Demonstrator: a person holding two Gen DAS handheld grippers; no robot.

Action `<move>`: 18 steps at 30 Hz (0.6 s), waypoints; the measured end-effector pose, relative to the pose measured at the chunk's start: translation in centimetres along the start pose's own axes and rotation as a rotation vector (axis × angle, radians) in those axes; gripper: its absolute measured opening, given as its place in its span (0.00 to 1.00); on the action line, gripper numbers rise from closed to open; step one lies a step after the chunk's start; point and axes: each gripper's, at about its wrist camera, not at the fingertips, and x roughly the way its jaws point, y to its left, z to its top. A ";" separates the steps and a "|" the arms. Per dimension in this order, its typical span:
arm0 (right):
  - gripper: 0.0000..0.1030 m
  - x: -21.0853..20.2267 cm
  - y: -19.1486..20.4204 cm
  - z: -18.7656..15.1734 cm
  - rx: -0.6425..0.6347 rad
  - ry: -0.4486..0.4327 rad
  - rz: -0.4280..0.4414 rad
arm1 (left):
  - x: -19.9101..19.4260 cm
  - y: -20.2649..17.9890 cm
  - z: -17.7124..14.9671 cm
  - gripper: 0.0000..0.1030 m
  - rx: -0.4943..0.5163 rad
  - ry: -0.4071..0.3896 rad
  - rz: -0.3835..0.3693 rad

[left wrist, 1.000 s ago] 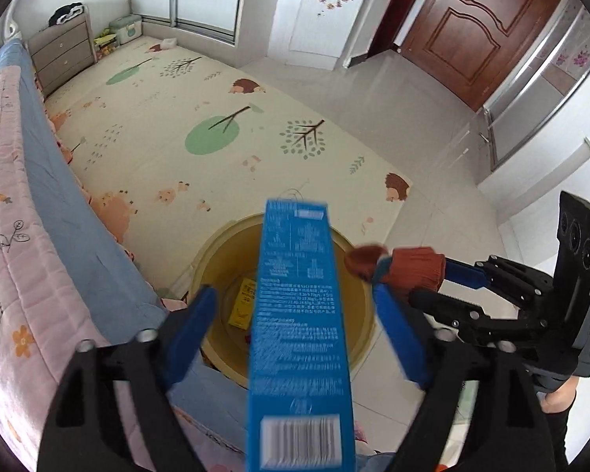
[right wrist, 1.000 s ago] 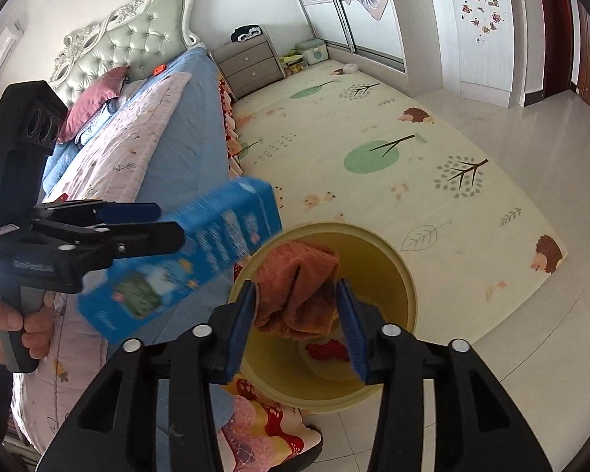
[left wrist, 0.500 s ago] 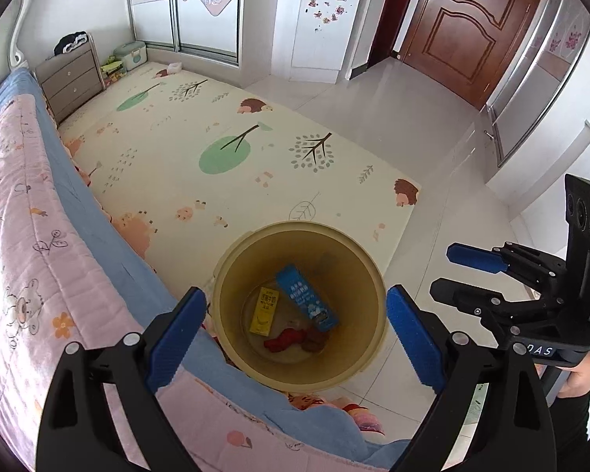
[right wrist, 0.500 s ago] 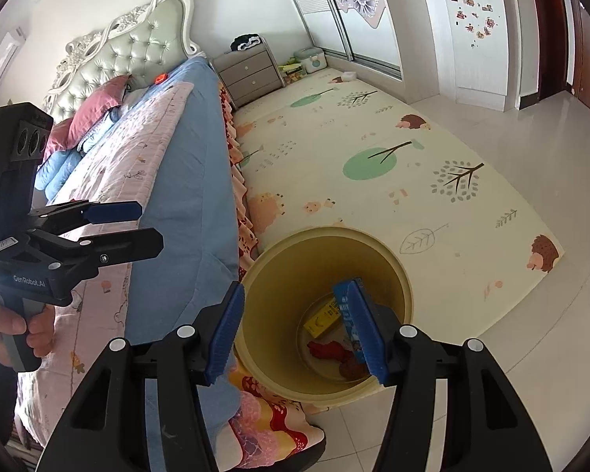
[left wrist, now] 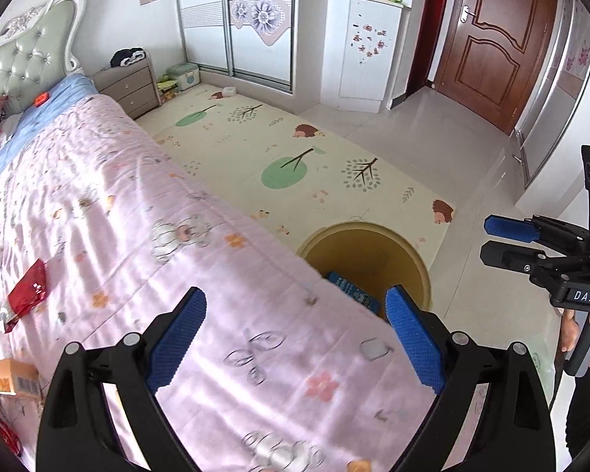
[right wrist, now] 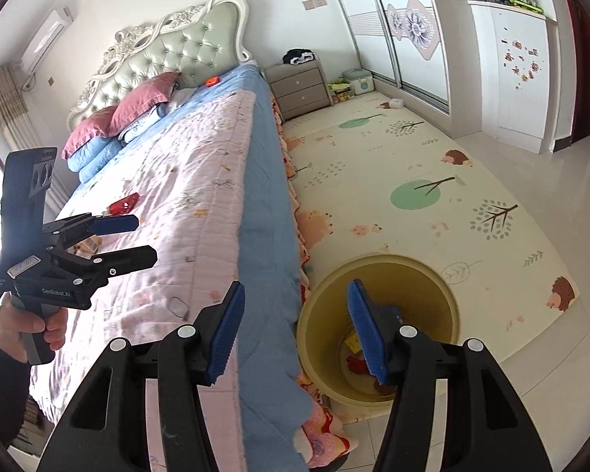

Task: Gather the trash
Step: 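Move both tools back over the bed toward the snack bags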

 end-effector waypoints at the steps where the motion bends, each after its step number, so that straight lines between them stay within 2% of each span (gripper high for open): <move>1: 0.53 0.1 1.0 0.2 -0.016 0.000 0.011 | -0.9 0.8 -0.5 0.90 -0.008 -0.008 0.013; 9: 0.53 1.7 10.2 1.0 -0.142 0.009 0.117 | -7.0 7.2 -4.9 0.90 -0.077 -0.057 0.114; 18: 0.53 4.7 19.2 0.9 -0.256 0.059 0.203 | -12.2 13.4 -10.4 0.90 -0.159 -0.094 0.202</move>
